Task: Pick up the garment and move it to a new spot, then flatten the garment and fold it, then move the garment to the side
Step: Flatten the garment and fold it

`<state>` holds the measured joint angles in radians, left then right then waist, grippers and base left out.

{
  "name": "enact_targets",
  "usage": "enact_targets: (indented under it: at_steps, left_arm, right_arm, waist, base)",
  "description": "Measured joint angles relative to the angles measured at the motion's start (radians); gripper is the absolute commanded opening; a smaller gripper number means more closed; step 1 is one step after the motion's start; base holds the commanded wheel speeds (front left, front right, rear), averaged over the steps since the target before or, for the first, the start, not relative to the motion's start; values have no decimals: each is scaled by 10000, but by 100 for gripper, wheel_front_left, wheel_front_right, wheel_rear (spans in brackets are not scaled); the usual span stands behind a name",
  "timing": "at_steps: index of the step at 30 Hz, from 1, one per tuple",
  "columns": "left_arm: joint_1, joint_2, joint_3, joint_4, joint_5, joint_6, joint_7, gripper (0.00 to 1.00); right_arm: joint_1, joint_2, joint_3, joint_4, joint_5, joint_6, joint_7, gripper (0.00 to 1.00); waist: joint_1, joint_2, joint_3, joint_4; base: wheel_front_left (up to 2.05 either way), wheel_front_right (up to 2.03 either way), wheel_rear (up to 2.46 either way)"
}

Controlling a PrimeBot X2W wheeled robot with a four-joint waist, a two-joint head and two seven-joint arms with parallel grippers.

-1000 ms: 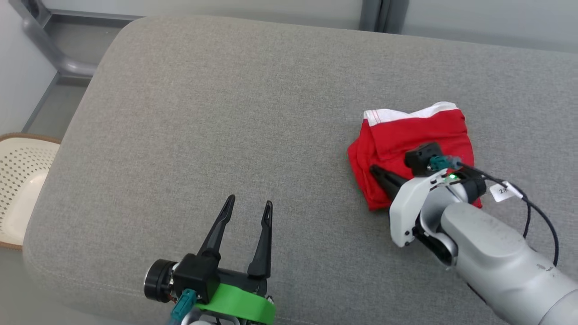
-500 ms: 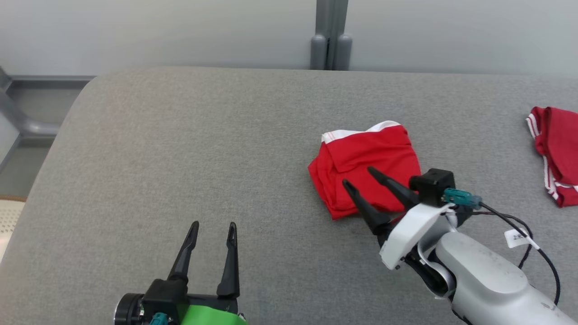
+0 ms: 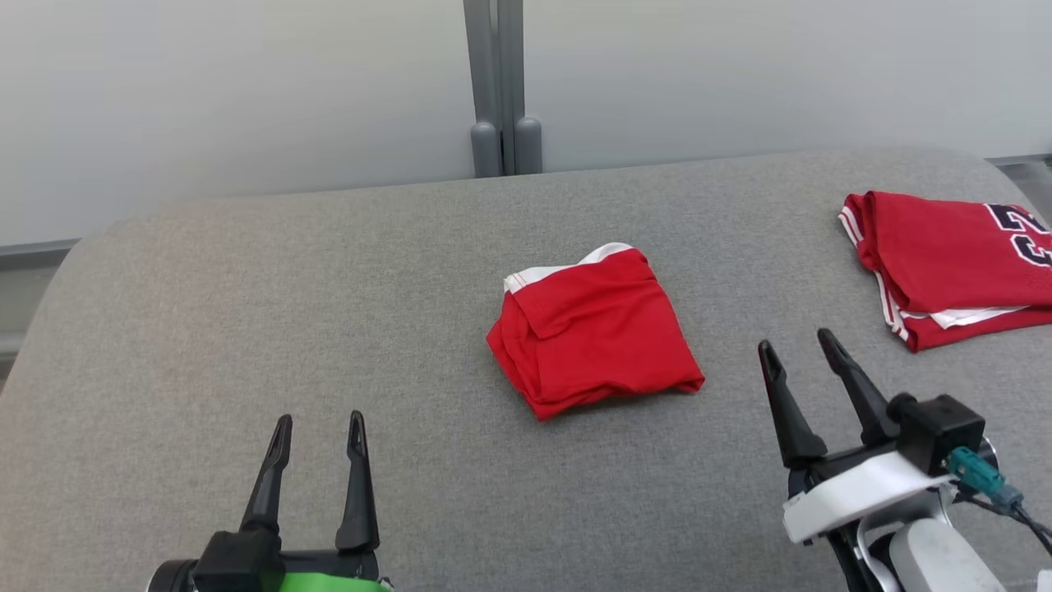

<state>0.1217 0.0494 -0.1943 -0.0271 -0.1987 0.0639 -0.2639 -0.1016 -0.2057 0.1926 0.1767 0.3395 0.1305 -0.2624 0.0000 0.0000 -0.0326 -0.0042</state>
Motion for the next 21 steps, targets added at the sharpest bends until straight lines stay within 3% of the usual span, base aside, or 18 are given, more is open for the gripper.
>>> enact_targets:
  at_steps: [9, 21]
  left_arm:
    - [659, 0, 209, 36, 192, -115, 0, 100]
    - [859, 0, 326, 546, 502, -209, 0, 100]
  right_arm:
    - [1149, 380, 201, -320, -552, 2, 0, 100]
    - [1373, 754, 71, -355, -709, 0, -2, 100]
  waist:
    - [0, 0, -463, -299]
    - [0, 0, -661, -334]
  base:
    - [0, 0, 0]
    - [0, 0, 0]
